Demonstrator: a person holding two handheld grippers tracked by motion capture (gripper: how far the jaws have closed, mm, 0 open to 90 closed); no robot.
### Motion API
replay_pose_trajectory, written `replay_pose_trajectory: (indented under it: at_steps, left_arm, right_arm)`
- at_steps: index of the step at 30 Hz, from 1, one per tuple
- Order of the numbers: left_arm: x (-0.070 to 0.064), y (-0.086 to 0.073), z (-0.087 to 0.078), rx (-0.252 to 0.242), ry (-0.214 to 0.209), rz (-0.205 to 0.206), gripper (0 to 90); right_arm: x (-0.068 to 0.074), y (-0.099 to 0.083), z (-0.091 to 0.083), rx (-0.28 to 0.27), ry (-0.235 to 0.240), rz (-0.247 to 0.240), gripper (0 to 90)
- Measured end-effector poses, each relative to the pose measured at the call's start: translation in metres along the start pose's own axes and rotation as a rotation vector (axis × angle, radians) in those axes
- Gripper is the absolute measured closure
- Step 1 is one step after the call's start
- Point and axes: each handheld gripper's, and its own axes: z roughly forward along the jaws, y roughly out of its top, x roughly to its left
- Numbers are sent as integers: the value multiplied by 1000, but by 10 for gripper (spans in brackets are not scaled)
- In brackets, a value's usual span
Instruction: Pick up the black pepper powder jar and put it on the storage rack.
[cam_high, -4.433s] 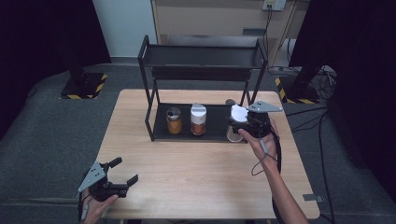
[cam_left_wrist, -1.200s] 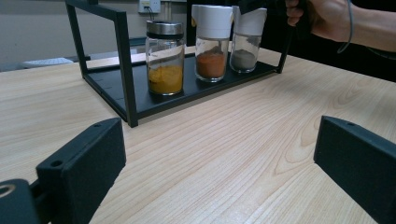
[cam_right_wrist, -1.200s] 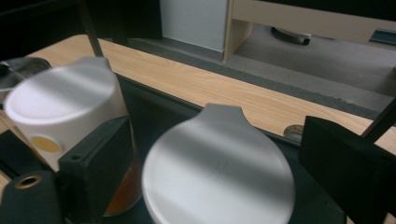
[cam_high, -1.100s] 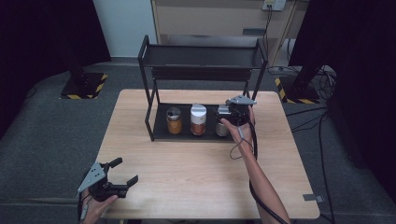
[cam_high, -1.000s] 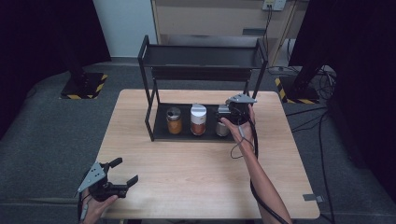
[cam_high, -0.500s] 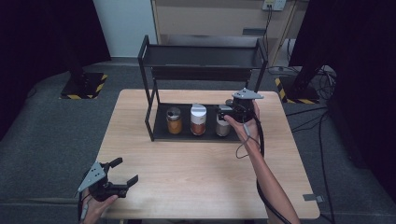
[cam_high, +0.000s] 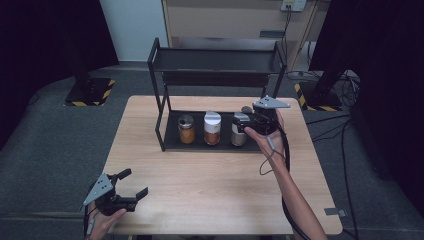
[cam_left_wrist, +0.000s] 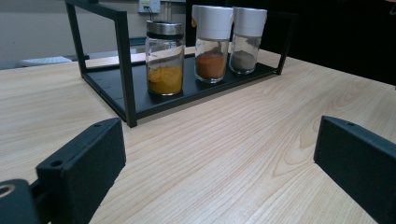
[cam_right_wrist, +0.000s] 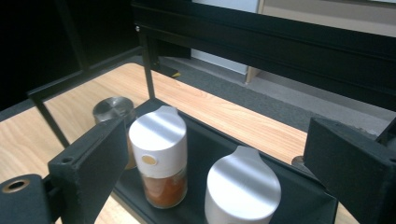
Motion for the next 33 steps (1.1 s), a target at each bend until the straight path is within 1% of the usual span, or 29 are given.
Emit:
replay_pose_trajectory:
  at_steps: [2,4,10,12,21,26,33]
  left_arm:
    - [0,0,1,2,-1,-1,11]
    - [0,0,0,3,1,2,11]
    - [0,1,-1,1,2,3,10]
    - [0,0,0,1,-1,4,11]
    - [0,0,-1,3,-1,5,9]
    - [0,0,-1,1,-1,5,9]
    - [-1,0,-2,-1,-1,6,9]
  right_arm:
    - [1,-1,-4,-8,0,-9,66]
    - [1,-1,-8,-16,12,-2,64]
    - [4,-1,-19,-24,37,-29,52]
    - [6,-3,-22,-34,45,-30,49]
    - [12,-8,-36,-40,67,-43,40]
    - [16,-12,-50,-46,69,-57,40]
    - [18,-22,-72,-67,78,-50,40]
